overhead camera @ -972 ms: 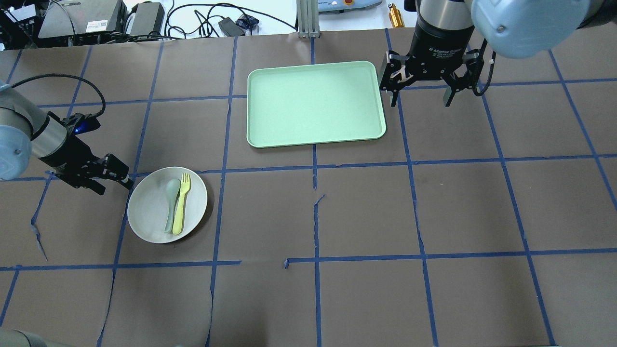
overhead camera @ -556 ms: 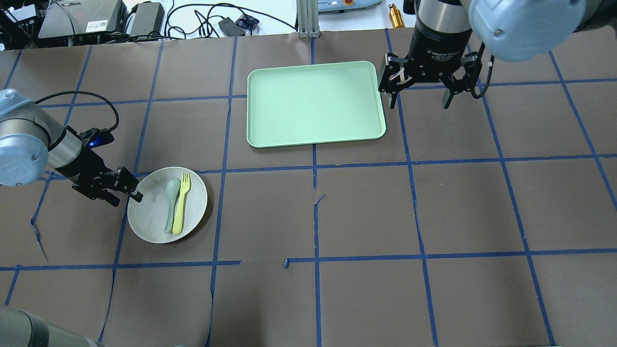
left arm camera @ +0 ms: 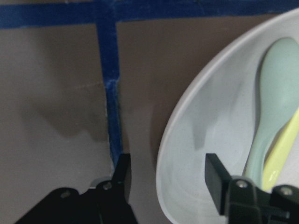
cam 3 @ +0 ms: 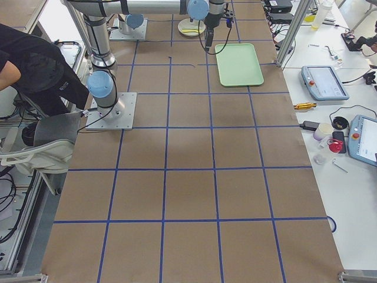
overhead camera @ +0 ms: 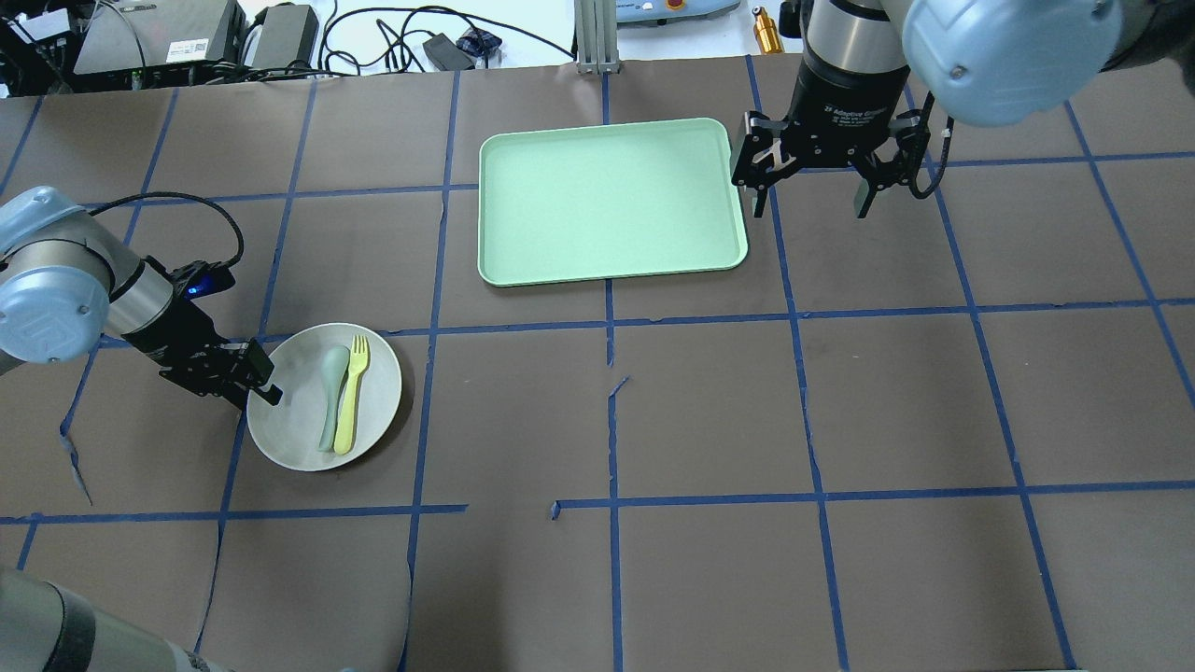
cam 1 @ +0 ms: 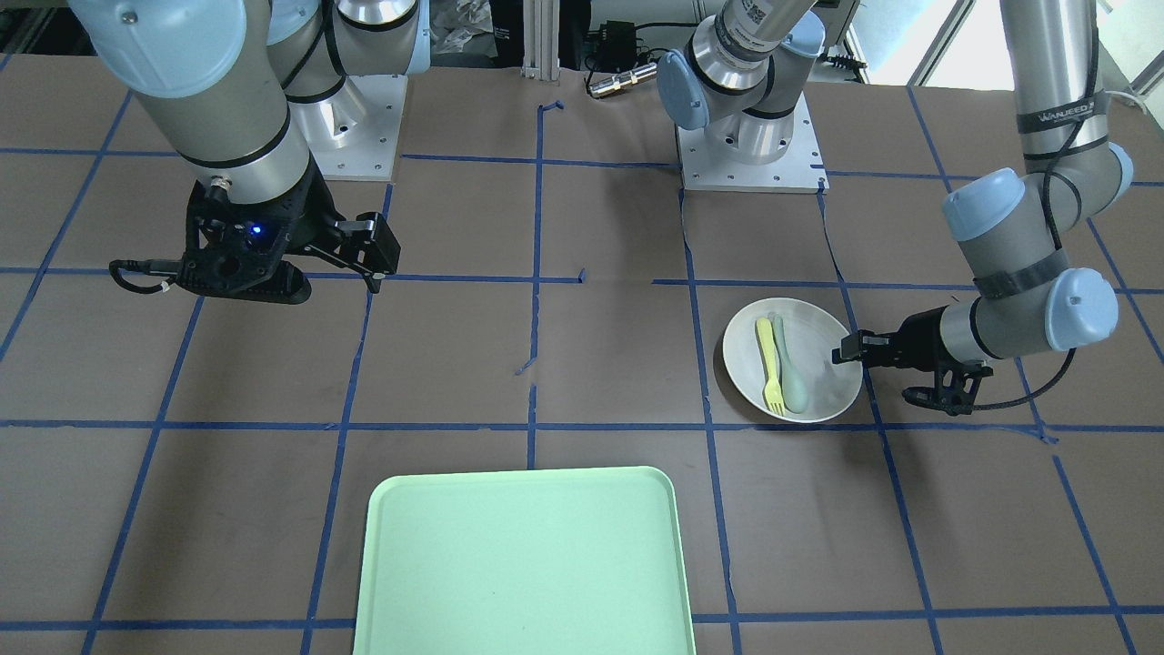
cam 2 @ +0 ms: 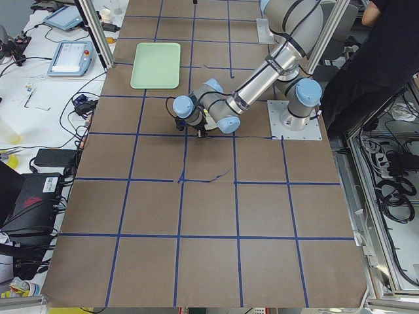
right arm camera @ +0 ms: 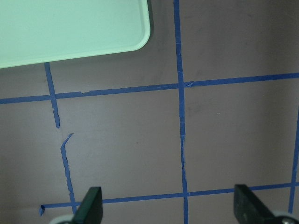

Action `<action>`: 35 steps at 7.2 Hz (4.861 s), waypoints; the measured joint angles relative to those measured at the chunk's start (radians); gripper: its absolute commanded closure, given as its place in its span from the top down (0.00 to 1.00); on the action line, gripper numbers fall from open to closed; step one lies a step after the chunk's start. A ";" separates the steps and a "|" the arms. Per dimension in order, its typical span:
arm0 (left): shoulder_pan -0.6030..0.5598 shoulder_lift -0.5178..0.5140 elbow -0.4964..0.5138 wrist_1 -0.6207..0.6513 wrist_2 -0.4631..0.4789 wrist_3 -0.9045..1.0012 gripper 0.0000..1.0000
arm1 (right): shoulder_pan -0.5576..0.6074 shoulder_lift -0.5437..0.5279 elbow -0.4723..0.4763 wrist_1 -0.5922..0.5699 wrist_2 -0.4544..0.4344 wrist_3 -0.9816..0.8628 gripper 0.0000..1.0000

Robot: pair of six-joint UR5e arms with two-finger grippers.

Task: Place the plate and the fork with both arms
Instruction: 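Grip the white plate rim with the left gripper and lift it, then carry the plate with the left gripper onto the green tray, then open and raise the left gripper while the right gripper moves over the plate, then lower the right gripper and grasp the yellow fork on the plate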

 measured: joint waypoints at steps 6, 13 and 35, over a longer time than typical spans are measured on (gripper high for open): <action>-0.001 0.018 0.158 -0.133 -0.077 -0.019 0.00 | 0.000 0.000 0.001 -0.002 -0.011 -0.014 1.00; -0.433 -0.264 0.639 -0.070 -0.242 -0.565 0.00 | -0.004 0.000 0.000 0.001 0.002 -0.013 1.00; -0.475 -0.048 0.486 -0.129 0.130 -0.545 1.00 | 0.123 0.625 -0.272 -0.591 0.054 0.102 0.42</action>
